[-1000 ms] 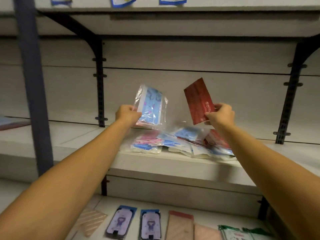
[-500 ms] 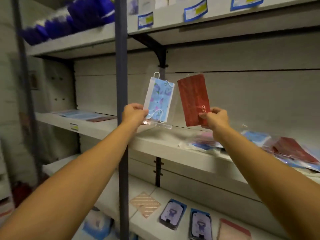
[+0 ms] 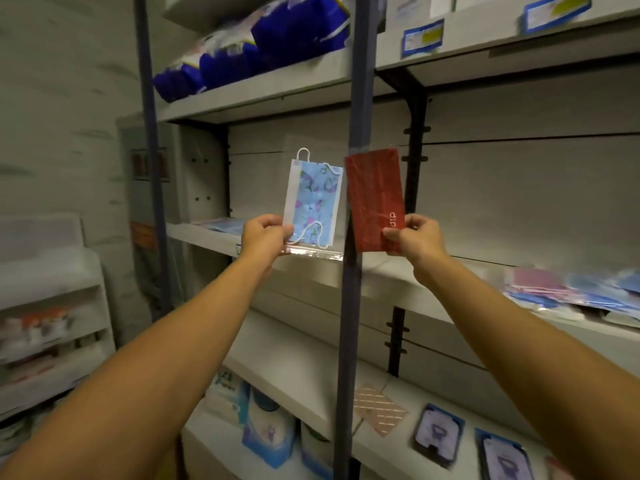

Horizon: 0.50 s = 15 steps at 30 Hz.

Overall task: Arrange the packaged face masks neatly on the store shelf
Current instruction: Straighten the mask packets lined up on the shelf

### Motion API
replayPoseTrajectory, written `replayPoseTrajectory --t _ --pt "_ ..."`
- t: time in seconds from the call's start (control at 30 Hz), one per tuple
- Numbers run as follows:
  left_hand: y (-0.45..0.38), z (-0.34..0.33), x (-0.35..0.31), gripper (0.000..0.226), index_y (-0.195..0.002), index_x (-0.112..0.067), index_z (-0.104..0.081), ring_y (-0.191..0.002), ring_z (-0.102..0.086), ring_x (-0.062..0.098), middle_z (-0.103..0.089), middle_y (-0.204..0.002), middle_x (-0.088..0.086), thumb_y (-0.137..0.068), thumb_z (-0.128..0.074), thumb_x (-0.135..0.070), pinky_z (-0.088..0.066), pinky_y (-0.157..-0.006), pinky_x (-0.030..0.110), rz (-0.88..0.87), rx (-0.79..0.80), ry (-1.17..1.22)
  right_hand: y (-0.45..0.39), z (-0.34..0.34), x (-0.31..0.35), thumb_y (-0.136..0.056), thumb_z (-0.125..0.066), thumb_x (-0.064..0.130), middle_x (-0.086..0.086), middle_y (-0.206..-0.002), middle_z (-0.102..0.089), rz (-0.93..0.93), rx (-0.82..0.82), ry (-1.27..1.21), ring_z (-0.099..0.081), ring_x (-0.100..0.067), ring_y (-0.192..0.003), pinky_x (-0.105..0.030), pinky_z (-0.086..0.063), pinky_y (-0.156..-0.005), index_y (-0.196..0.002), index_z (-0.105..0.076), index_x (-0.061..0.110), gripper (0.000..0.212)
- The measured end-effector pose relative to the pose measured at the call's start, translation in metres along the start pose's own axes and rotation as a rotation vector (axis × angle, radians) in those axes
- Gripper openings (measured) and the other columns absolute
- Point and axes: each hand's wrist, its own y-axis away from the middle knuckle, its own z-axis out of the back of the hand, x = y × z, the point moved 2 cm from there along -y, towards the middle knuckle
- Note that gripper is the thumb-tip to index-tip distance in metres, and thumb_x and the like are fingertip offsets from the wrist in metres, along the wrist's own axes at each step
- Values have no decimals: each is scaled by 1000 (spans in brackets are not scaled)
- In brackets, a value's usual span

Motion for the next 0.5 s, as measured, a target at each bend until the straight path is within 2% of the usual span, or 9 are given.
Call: replayPoseTrajectory --t 0.07,0.2,0.27,0.33,0.43,0.5 --pt "-13 31 1 19 -109 -9 -62 -84 -71 20 -69 -100 7 -91 -68 -4 -56 -53 24 2 -23 9 5 -28 0 -91 -71 10 -3 -103 -69 5 7 28 -70 -19 -90 -33 -61 -75 -96 -63 15 11" --pt "-36 86 5 16 -104 -11 -63 -83 -72 20 -69 -99 6 -92 -68 -4 -62 -65 35 11 -65 30 14 -81 -3 -91 -72 13 1 -98 -67 27 6 63 -67 -18 -92 -29 -58 -70 -93 -62 19 12" --pt "-47 111 8 19 -110 -10 -63 -87 -72 19 -68 -101 6 -93 -69 -5 -61 -63 30 24 -80 30 17 -104 -4 -92 -71 14 2 -97 -66 34 8 72 -67 -18 -93 -30 -58 -71 -98 -62 17 11" --pt "-57 132 11 19 -110 -11 -62 -90 -71 20 -68 -104 6 -93 -69 -5 -61 -66 31 29 -91 29 17 -124 -8 -91 -73 15 -1 -100 -68 20 -10 75 -68 -20 -93 -35 -61 -76 -103 -64 15 15" --pt "-69 156 14 14 -101 -14 -62 -93 -70 21 -67 -100 4 -93 -68 -4 -62 -71 32 33 -103 30 15 -146 -14 -88 -76 12 -6 -101 -71 -1 -46 80 -71 -23 -91 -40 -63 -77 -89 -64 18 14" --pt "-79 169 20 14 -103 -13 -64 -93 -70 21 -67 -100 4 -93 -67 -4 -62 -71 32 34 -118 25 14 -159 -16 -88 -75 12 -7 -102 -70 -11 -48 87 -70 -24 -92 -39 -62 -78 -86 -61 20 17"
